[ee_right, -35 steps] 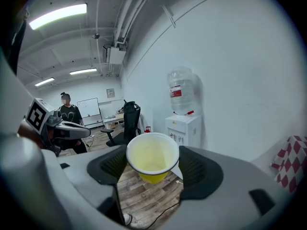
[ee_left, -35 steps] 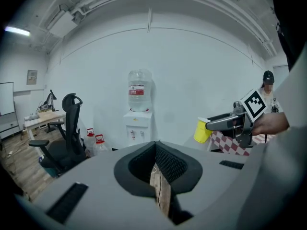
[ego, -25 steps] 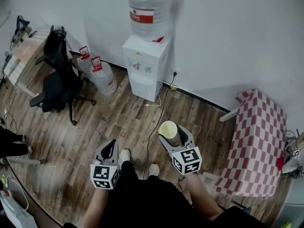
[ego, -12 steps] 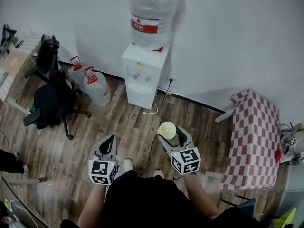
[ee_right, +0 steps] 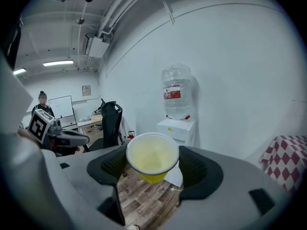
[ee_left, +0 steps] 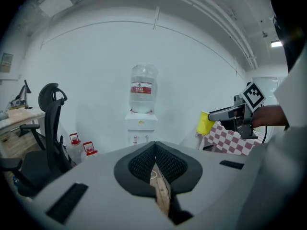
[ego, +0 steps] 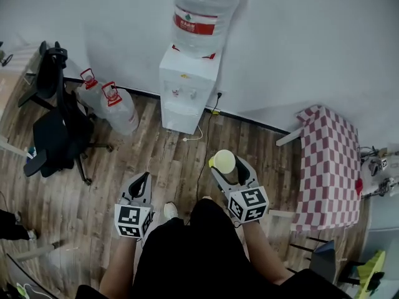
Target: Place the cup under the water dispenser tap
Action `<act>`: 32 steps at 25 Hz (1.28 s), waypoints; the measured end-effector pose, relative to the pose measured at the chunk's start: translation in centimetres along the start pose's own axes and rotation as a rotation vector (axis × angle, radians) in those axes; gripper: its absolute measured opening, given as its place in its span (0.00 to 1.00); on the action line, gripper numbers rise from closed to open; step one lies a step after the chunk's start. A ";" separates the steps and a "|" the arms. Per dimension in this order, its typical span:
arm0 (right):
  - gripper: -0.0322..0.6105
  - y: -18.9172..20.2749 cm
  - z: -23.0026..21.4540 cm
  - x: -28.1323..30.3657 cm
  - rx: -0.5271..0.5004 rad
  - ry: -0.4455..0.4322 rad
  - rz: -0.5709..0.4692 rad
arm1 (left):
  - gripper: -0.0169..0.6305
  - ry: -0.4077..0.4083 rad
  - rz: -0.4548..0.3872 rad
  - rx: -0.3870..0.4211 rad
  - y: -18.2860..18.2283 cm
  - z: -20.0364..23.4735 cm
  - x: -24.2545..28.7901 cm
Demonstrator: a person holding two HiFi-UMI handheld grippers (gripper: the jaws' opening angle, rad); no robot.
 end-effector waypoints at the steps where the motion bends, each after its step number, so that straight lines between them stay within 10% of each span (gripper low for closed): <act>1: 0.59 0.2 0.1 0.0 -0.003 0.006 0.010 | 0.05 0.006 0.000 -0.008 0.2 0.1 0.0; 15: 0.59 0.9 -1.1 11.1 -0.092 -0.026 0.062 | 0.05 0.052 0.053 -0.034 0.1 1.6 7.0; 32: 0.59 8.7 -15.3 37.1 -0.089 -0.015 0.158 | 0.05 0.043 0.156 -0.118 5.2 4.2 29.8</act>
Point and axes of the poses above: the fingertips, and each gripper's own axes: x forward along the fingers, z to its left, y out of its underside, the point moved 2 cm from there along -x, backward along the fingers, and after that the axes turned 12 degrees about x, right-handed, at the moved point
